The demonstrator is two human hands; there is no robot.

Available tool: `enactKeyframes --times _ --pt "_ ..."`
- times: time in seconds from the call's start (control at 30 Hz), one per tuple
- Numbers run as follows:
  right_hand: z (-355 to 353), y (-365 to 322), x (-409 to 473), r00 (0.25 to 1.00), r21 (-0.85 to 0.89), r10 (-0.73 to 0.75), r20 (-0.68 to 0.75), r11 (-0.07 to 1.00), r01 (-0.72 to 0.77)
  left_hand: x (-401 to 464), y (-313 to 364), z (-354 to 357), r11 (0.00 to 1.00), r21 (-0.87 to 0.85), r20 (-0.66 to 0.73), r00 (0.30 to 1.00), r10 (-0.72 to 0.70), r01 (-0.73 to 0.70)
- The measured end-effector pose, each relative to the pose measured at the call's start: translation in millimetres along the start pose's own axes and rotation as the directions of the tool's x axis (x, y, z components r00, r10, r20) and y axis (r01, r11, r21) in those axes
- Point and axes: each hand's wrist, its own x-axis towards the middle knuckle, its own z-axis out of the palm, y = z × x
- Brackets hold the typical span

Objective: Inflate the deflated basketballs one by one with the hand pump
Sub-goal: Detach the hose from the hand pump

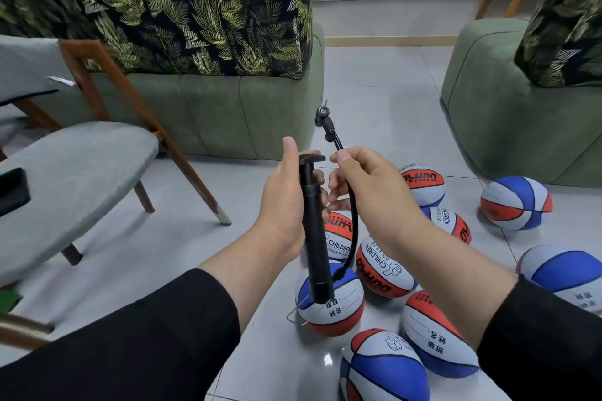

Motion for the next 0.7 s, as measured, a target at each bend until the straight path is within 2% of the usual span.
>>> enactKeyframes --times 0.1,0.2,0.3,0.5,0.57,0.7 --pt "2 3 0 1.0 -0.03 -0.021 -0.008 0.999 0.021 1 -1 -2 0.999 -0.002 0.045 0.998 -0.038 0.039" --pt "5 11 0 0.999 -0.163 -0.042 -0.032 0.986 0.036 0 1 1 1.0 0.0 -0.02 1.0 -0.022 0.022" --pt "10 22 -4 0.998 -0.226 -0.048 -0.032 0.973 0.039 1 2 3 1.0 0.007 -0.069 0.998 0.008 -0.007" --pt "12 31 -8 0.999 -0.325 -0.05 0.022 0.944 0.054 3 4 2 1.0 -0.012 -0.136 0.99 -0.021 0.019" --pt "11 33 -7 0.999 -0.328 -0.047 0.023 0.943 0.052 4 3 0 1.0 0.004 -0.14 0.99 -0.014 0.015" --pt "10 34 -3 0.998 -0.219 0.008 0.065 0.976 0.007 6 3 0 1.0 0.028 -0.097 0.995 0.006 -0.003"
